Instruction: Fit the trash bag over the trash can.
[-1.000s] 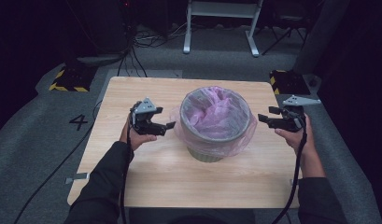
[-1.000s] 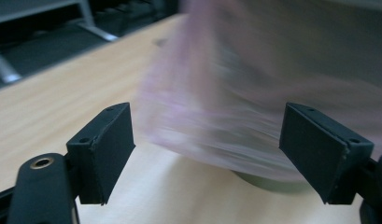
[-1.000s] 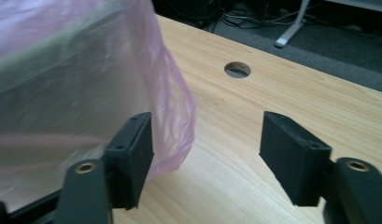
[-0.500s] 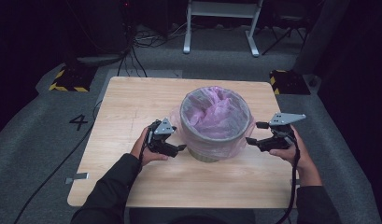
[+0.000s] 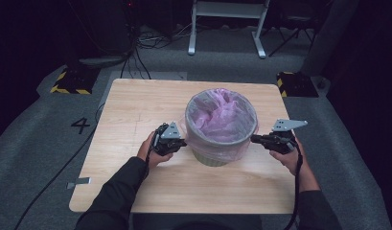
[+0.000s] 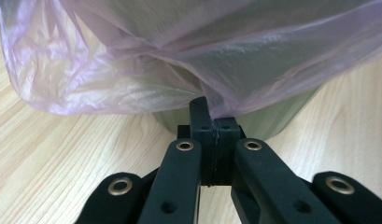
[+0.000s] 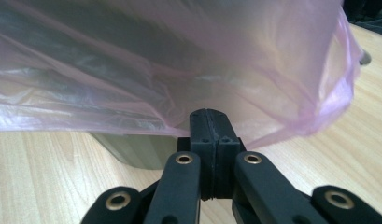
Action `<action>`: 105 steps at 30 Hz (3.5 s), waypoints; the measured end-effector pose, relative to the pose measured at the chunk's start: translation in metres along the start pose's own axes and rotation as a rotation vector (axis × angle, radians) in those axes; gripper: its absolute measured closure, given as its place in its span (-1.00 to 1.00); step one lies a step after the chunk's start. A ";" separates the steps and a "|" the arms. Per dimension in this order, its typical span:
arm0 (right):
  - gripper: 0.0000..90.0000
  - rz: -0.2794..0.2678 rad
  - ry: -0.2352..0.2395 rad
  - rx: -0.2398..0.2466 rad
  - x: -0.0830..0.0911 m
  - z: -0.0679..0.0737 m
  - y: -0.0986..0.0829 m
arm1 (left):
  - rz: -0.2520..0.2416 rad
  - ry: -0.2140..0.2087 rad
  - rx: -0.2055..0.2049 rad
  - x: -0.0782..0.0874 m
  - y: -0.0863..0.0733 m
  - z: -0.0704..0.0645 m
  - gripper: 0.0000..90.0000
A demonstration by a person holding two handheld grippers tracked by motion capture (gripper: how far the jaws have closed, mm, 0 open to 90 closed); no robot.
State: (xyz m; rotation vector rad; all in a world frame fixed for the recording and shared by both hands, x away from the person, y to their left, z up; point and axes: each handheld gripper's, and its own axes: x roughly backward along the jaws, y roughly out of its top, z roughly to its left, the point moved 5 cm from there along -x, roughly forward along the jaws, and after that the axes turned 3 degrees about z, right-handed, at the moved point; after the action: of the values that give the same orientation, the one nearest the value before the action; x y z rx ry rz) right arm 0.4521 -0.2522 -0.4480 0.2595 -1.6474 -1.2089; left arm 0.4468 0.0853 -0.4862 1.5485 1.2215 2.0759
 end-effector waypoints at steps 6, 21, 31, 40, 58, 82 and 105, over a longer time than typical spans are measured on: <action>1.00 0.058 -0.045 -0.059 -0.005 -0.013 -0.018 | 0.066 -0.007 0.012 -0.016 -0.017 0.002 1.00; 0.73 0.067 -0.063 -0.125 0.005 -0.021 -0.034 | 0.049 0.061 0.101 0.004 -0.041 -0.004 -0.16; -0.27 -0.101 -0.108 -0.156 0.049 -0.013 -0.008 | 0.089 0.083 0.130 0.031 -0.071 -0.027 -0.64; -0.49 -0.157 -0.142 -0.078 0.070 0.003 0.040 | 0.148 0.088 0.143 0.033 -0.090 -0.040 -0.60; -0.31 -0.101 -0.146 0.098 0.045 0.035 0.126 | 0.129 0.092 0.197 0.031 -0.094 -0.033 -0.70; 0.04 0.299 -0.115 0.237 -0.043 0.039 0.140 | 0.131 0.087 0.191 0.029 -0.092 -0.031 -0.70; -0.31 0.686 -0.016 0.270 -0.060 0.044 0.124 | 0.131 0.086 0.189 0.029 -0.092 -0.031 -0.70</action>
State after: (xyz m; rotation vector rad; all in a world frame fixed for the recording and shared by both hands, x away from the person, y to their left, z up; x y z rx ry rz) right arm 0.4889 -0.1286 -0.3834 -0.1491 -1.7091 -0.4738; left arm 0.3848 0.1461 -0.5391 1.6775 1.4191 2.1829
